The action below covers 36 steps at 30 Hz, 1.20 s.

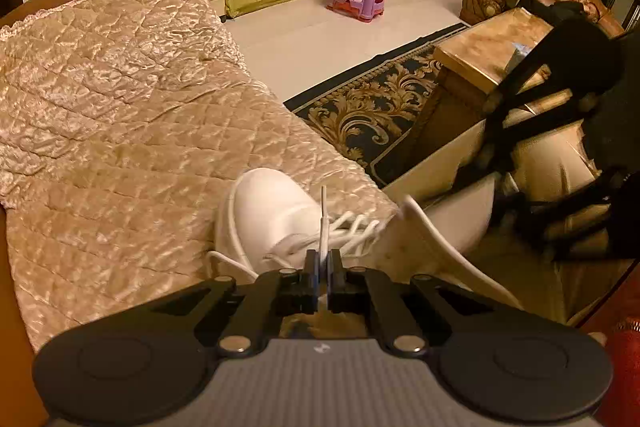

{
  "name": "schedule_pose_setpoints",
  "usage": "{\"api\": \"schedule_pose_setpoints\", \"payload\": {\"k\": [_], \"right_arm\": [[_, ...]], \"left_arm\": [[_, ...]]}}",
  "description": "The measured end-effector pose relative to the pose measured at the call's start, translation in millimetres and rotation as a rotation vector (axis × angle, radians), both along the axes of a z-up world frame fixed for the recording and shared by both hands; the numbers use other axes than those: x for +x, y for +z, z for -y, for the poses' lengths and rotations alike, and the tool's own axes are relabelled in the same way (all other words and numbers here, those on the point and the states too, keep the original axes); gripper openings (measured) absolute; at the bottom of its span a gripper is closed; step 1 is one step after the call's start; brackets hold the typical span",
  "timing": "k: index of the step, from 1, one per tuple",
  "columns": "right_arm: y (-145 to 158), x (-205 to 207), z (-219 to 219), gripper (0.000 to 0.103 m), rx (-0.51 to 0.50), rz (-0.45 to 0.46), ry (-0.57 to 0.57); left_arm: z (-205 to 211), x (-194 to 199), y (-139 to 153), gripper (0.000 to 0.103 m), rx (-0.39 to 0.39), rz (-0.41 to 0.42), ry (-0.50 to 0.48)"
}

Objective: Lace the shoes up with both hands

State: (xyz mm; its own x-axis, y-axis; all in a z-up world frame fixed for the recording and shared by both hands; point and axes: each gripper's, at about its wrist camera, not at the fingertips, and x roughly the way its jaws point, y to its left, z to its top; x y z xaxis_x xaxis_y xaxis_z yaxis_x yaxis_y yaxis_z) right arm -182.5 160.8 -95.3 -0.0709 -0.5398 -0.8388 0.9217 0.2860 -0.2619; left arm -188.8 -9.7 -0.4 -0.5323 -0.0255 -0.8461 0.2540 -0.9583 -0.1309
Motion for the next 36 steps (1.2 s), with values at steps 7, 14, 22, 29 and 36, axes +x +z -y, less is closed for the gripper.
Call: {"api": "schedule_pose_setpoints", "payload": {"k": [7,14,22,29,36], "right_arm": [[12.0,-5.3,-10.2,0.010,-0.076,-0.131,0.056],[10.7,7.5,-19.7,0.009,-0.096,-0.172,0.146],[10.2,12.4,-23.1,0.009,-0.122,-0.194,0.153],[7.0,9.7,-17.7,0.010,-0.126,-0.195,0.163],[8.4,15.9,-22.6,0.010,-0.126,-0.198,0.167]], "left_arm": [[3.9,-12.4,15.6,0.003,-0.080,0.062,-0.150],[-9.9,-34.0,18.3,0.003,-0.154,0.204,-0.471],[-28.6,-41.4,1.5,0.003,-0.148,0.245,-0.643],[-29.6,-48.3,-1.0,0.003,-0.175,0.259,-0.686],[-34.3,-55.2,-4.2,0.003,-0.208,0.285,-0.747]]}}
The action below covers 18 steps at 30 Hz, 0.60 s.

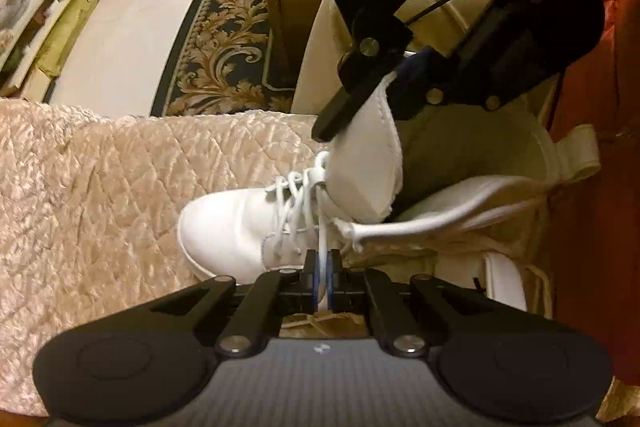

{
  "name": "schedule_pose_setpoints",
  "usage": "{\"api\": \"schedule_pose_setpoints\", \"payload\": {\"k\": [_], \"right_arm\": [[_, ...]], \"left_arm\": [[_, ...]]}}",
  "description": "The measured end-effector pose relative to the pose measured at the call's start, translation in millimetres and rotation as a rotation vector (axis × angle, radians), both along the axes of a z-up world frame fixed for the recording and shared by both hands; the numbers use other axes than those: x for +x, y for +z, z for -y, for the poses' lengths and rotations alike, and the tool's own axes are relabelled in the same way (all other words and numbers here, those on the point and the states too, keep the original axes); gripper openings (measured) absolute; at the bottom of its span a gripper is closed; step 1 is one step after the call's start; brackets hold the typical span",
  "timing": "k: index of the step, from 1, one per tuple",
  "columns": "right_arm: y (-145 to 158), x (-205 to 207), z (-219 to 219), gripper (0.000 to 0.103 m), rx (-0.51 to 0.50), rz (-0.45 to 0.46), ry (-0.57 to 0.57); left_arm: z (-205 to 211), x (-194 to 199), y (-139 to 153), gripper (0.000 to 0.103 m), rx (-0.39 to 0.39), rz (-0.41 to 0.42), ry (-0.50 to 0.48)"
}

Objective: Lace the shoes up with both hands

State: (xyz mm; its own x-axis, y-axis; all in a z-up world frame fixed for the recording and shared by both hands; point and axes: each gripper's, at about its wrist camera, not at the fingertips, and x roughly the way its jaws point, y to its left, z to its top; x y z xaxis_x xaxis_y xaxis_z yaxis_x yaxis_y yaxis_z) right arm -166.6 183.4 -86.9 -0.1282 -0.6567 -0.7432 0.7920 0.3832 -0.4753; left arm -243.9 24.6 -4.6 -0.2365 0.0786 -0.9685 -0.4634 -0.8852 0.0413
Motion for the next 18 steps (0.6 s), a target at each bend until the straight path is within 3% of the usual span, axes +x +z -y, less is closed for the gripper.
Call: {"api": "schedule_pose_setpoints", "payload": {"k": [18], "right_arm": [[-1.1,-1.2,2.1,0.010,-0.003,0.011,-0.007]], "left_arm": [[-4.2,-4.4,3.0,0.003,0.007,-0.047,-0.095]]}}
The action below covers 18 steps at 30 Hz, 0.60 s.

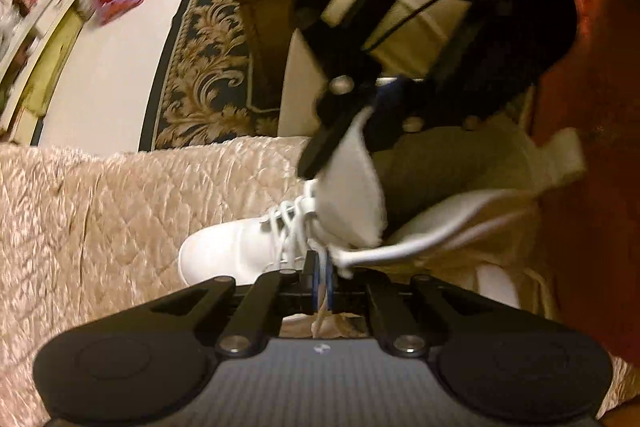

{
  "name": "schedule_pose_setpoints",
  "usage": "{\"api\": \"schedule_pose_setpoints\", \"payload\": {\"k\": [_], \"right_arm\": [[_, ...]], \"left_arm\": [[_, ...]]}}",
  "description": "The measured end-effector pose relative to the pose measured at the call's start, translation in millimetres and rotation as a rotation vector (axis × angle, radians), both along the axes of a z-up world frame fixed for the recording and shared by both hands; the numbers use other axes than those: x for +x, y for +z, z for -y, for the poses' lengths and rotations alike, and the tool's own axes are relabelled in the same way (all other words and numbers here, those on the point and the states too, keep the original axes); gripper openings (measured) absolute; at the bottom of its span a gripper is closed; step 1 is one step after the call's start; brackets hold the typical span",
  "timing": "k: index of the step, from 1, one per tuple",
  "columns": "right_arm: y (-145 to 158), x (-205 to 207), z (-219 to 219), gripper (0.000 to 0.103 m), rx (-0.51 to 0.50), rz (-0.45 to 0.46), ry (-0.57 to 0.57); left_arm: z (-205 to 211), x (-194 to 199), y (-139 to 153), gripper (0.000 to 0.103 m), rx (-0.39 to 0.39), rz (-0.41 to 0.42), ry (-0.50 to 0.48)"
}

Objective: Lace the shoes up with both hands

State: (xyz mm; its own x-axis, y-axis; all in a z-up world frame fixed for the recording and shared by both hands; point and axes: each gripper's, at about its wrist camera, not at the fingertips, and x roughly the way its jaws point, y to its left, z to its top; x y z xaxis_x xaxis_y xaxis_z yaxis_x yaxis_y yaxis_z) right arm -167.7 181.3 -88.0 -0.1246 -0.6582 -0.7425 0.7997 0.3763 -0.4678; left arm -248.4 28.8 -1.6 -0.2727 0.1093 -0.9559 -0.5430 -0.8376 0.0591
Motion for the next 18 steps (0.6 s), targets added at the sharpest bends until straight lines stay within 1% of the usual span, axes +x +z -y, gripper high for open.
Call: {"api": "schedule_pose_setpoints", "payload": {"k": [6,10,14,18], "right_arm": [[-0.2,-1.8,0.0,0.010,-0.009,0.005,-0.001],[-0.6,-3.2,-0.6,0.010,-0.011,0.008,-0.007],[-1.0,-3.2,-0.4,0.011,-0.016,0.012,-0.007],[-1.8,-3.7,-0.2,0.011,-0.016,0.011,-0.008]], "left_arm": [[-1.8,6.4,7.9,0.003,0.002,-0.043,-0.039],[-7.6,9.7,8.9,0.003,-0.034,-0.073,-0.133],[-10.0,1.7,-2.4,0.003,-0.081,-0.059,-0.179],[-13.3,-7.5,-13.9,0.003,-0.087,-0.047,-0.213]]}}
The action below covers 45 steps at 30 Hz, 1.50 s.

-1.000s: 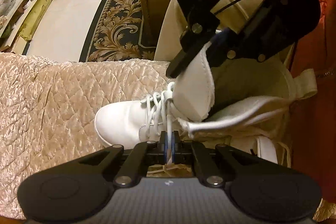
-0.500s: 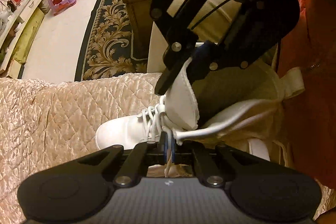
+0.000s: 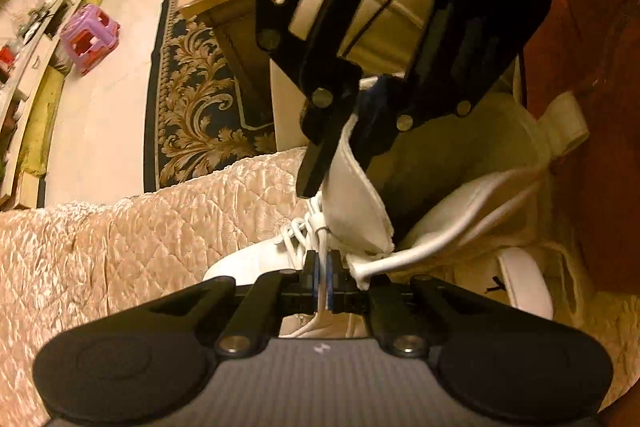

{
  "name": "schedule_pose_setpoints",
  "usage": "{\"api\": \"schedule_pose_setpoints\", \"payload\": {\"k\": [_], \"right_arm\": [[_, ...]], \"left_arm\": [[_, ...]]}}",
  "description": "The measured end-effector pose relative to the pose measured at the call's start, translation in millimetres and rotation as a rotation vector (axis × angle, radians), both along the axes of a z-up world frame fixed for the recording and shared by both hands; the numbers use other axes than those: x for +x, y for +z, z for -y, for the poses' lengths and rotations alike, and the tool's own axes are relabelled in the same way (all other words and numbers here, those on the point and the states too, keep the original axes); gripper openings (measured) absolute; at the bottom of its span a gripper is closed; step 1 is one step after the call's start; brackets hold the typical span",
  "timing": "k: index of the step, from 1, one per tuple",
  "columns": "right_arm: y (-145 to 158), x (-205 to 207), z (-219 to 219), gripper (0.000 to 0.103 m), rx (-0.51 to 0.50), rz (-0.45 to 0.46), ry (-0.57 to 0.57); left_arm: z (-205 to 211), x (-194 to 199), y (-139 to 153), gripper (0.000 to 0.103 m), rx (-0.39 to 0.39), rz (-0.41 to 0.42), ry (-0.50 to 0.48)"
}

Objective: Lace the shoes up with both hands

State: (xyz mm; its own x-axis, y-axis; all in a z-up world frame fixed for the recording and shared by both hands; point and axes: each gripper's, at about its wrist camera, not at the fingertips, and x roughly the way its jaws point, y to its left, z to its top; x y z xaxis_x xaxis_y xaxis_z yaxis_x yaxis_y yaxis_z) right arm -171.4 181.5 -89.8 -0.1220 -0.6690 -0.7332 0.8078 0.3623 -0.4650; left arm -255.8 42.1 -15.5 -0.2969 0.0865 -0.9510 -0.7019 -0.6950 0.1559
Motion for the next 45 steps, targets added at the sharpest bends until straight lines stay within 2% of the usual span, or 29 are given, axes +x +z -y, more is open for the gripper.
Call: {"api": "schedule_pose_setpoints", "payload": {"k": [7,10,11,13,14,18,20,21,23,27,30,32,36,38,40,45], "right_arm": [[-1.9,-2.0,0.7,0.013,0.006,-0.003,0.004],[-2.2,-4.9,0.6,0.020,0.011,-0.011,0.007],[-2.2,-7.0,0.0,0.027,0.012,-0.014,0.006],[2.3,-24.1,-2.6,0.033,0.018,0.052,-0.011],[5.7,-37.2,-4.2,0.033,0.020,0.122,-0.028],[27.0,-105.4,-15.2,0.034,-0.035,0.514,-0.170],[11.3,-133.7,-14.0,0.033,-0.031,0.578,-0.295],[1.5,-143.0,-11.3,0.033,-0.004,0.586,-0.325],[-20.5,-158.5,-5.9,0.033,0.060,0.686,-0.348],[-69.6,-192.9,16.2,0.033,0.211,1.085,-0.534],[-91.4,-206.7,18.2,0.021,0.225,1.320,-0.683],[-102.7,-207.9,14.7,0.017,0.219,1.411,-0.768],[-134.0,-209.6,2.2,0.018,0.216,1.586,-0.959],[-142.4,-208.9,-5.9,0.020,0.202,1.621,-1.014],[-152.4,-208.4,-9.9,0.020,0.184,1.709,-1.032],[-150.4,-198.3,-7.4,0.020,0.182,1.711,-1.056]], "left_arm": [[-0.1,-7.5,-9.4,0.003,0.018,0.006,0.001],[-0.4,-7.3,-9.7,0.003,0.024,-0.007,0.012],[-0.8,-7.4,-9.2,0.003,0.025,-0.011,0.014],[-2.0,-8.4,-8.1,0.003,0.024,-0.014,0.013],[-2.7,-8.8,-7.6,0.003,0.023,-0.016,0.013],[-1.0,-9.3,-8.8,0.003,0.025,-0.012,0.022],[0.0,-9.1,-8.9,0.003,0.026,-0.013,0.029],[0.8,-8.9,-8.8,0.003,0.027,-0.013,0.034],[2.2,-8.4,-8.6,0.003,0.027,-0.013,0.045],[4.2,-6.5,-6.8,0.003,0.027,-0.007,0.066],[6.0,-6.6,-5.5,0.003,0.032,-0.002,0.074],[6.4,-5.5,-2.9,0.003,0.039,0.000,0.078],[4.6,-5.3,-0.8,0.003,0.039,0.001,0.078],[3.2,-4.5,0.0,0.003,0.035,0.002,0.077],[2.3,-3.6,0.4,0.003,0.035,0.001,0.079],[0.1,-2.8,-0.1,0.003,0.029,-0.001,0.082]]}}
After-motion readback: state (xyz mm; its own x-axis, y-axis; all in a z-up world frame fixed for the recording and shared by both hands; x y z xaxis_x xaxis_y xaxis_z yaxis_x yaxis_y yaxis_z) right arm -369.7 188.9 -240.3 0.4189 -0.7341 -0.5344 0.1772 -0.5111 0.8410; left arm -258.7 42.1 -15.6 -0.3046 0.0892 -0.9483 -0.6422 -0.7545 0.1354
